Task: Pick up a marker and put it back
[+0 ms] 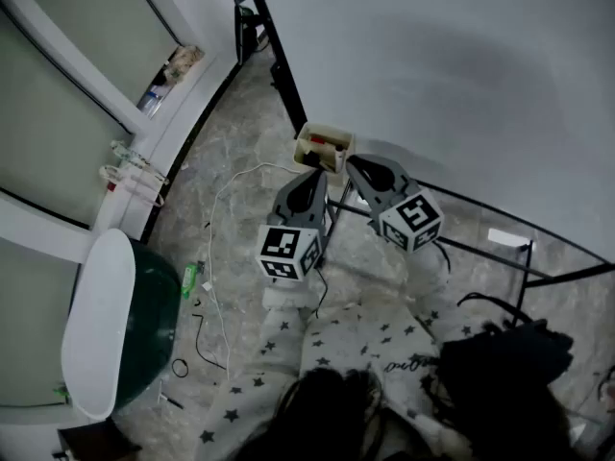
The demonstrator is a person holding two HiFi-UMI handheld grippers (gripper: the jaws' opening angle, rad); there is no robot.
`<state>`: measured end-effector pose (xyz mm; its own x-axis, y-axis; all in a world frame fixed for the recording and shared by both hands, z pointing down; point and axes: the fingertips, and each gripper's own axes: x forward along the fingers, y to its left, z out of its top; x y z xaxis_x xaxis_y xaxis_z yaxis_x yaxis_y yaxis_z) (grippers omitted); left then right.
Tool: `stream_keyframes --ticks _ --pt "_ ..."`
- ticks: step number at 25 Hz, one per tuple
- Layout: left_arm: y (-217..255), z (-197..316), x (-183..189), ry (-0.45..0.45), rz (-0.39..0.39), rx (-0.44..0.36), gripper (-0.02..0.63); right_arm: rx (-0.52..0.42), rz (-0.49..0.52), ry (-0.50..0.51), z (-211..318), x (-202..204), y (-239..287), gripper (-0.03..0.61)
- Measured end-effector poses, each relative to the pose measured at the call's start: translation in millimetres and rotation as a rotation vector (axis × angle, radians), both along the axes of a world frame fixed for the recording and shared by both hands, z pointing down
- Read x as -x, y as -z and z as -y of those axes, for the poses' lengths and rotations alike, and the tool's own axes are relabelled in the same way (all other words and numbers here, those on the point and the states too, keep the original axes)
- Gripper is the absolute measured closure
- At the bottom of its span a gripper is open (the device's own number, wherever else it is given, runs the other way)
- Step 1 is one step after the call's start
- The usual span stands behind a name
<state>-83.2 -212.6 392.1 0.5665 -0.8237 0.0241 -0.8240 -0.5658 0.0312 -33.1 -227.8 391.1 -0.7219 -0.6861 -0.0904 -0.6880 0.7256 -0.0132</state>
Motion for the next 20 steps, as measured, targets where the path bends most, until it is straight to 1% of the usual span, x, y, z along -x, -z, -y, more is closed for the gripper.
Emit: stream_keyframes --ticks 1,2,3,4,8,13,18,19,20 --pt "-1 1 2 -0.002 0.004 0.003 0.614 0.014 0.036 0.015 0 2 0 0.569" --pt "-1 1 3 -0.003 0.008 0.006 0.614 0.027 0.068 0.030 1 4 0 0.540" --pt "-2 3 4 -0.003 0.011 0.008 0.614 0.038 0.087 0.042 2 5 0 0.426" --pt "-3 4 5 -0.003 0.012 0.009 0.612 0.043 0.089 0.050 4 7 -2 0.399" --pt "-13 19 6 0.003 0.013 0.012 0.614 0.024 0.008 0.064 18 16 -17 0.398" --pt "-31 36 11 0.007 0.020 0.026 0.613 0.031 -0.025 0.088 37 28 -29 0.399" --pt "-38 39 15 0.005 0.008 0.034 0.612 0.039 -0.108 0.081 40 36 -45 0.400" --pt "-40 40 16 0.006 0.006 0.036 0.614 0.042 -0.116 0.078 41 36 -46 0.407" --pt "-42 40 17 0.006 0.006 0.038 0.614 0.045 -0.117 0.076 41 36 -48 0.486"
